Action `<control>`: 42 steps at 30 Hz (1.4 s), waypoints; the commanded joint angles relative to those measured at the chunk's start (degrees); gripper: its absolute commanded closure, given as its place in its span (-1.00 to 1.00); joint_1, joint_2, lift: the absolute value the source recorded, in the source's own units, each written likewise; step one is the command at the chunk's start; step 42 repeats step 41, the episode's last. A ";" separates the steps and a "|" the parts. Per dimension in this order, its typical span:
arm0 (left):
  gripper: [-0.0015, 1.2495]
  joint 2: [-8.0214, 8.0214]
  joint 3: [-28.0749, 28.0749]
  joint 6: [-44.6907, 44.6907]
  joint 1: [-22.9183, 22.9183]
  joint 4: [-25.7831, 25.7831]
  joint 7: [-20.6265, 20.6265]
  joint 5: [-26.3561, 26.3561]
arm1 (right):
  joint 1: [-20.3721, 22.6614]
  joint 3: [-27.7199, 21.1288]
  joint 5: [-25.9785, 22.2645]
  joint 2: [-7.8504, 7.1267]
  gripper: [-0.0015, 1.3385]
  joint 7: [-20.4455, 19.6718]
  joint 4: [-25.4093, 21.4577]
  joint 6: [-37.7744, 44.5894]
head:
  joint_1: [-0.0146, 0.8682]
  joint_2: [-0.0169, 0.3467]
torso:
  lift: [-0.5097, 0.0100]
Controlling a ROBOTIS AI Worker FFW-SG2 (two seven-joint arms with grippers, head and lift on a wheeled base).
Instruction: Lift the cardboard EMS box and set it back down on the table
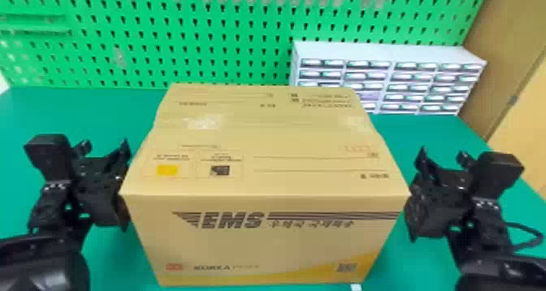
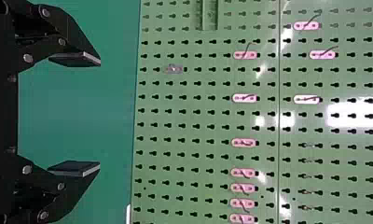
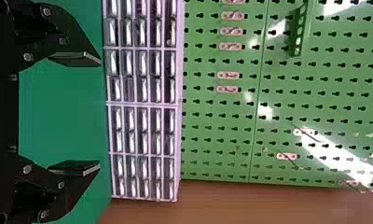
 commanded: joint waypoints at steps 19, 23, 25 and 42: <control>-0.26 0.00 -0.37 0.00 0.02 -0.02 0.00 -0.11 | -0.21 0.62 1.39 0.61 -0.29 0.00 -0.18 -0.09 | 0.57 -0.98 | 0.61; -0.26 0.00 -0.46 0.00 0.20 -0.02 0.00 -0.11 | -0.21 0.70 1.48 0.53 -0.29 0.00 -0.27 0.00 | 0.57 -0.98 | 0.61; -0.26 0.00 -0.46 0.09 0.20 -0.11 0.00 -0.11 | -0.21 0.62 1.65 0.53 -0.29 0.00 -0.27 0.00 | 0.57 -0.98 | 0.61; -0.26 0.00 -0.46 0.09 0.29 -0.02 0.00 -0.29 | -0.57 0.44 2.27 0.53 -0.28 0.00 -0.35 0.00 | 0.57 -0.98 | 0.61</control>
